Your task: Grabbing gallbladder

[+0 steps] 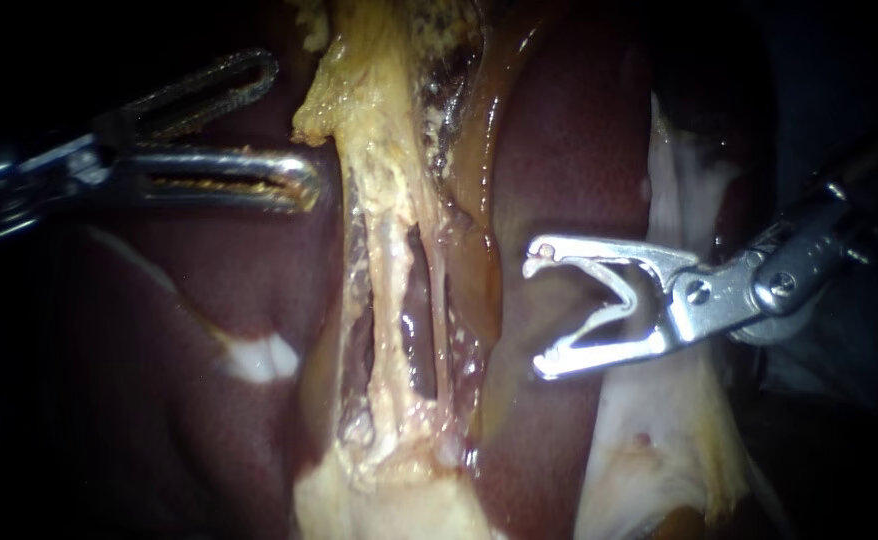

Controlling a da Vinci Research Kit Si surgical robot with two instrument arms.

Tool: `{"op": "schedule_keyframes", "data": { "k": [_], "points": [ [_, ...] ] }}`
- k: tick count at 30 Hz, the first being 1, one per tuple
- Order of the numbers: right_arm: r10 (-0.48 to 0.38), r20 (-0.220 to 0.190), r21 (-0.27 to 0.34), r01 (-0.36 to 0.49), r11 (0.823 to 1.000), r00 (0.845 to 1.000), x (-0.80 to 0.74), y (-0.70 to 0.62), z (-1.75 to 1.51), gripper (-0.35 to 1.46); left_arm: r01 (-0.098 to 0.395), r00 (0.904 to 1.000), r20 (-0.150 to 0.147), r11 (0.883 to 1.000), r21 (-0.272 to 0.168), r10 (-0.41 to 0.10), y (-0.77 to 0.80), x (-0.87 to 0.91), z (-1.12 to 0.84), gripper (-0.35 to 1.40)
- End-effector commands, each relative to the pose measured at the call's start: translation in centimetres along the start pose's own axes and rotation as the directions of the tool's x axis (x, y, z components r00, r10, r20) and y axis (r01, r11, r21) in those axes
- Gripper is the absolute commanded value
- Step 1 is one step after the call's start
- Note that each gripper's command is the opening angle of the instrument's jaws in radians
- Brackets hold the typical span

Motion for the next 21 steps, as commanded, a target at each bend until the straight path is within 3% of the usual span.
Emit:
{"op": "schedule_keyframes", "data": {
  "k": [1,9,12,15,18,20,21],
  "points": [
    [0.0,0.0,0.0,0.0,1.0,1.0,0.0,0.0,0.0,0.6,0.008,1.0,0.0,1.0,-0.003,-0.008,0.02,0.0,0.04,0.94],
    [0.0,0.0,0.0,0.0,1.0,1.0,0.0,0.0,0.0,0.6,0.074,0.9972,0.004,0.997,-0.012,-0.074,0.12,0.03,0.28,0.86],
    [0.0,0.0,0.0,0.0,1.0,1.0,0.0,0.0,0.0,0.6,0.085,0.9964,-0.004,0.996,-0.016,-0.085,0.16,0.04,0.3,0.74],
    [0.0,0.0,0.0,0.0,1.0,1.0,0.0,0.0,0.0,0.6,0.1,0.9948,-0.017,0.995,-0.021,-0.1,0.2,0.06,0.3,0.47],
    [0.0,0.0,0.0,0.0,1.0,1.0,0.0,0.0,0.0,0.6,0.113,0.9925,-0.042,0.993,-0.03,-0.115,0.23,0.08,0.25,-0.08],
    [0.0,0.0,0.0,0.0,1.0,1.0,0.0,0.0,0.0,0.6,0.134,0.989,-0.058,0.99,-0.037,-0.136,0.24,0.08,0.22,-0.35],
    [0.0,0.0,0.0,0.0,1.0,1.0,0.0,0.0,0.0,0.6,0.145,0.9869,-0.066,0.989,-0.041,-0.147,0.24,0.08,0.2,-0.35]
  ]
}}
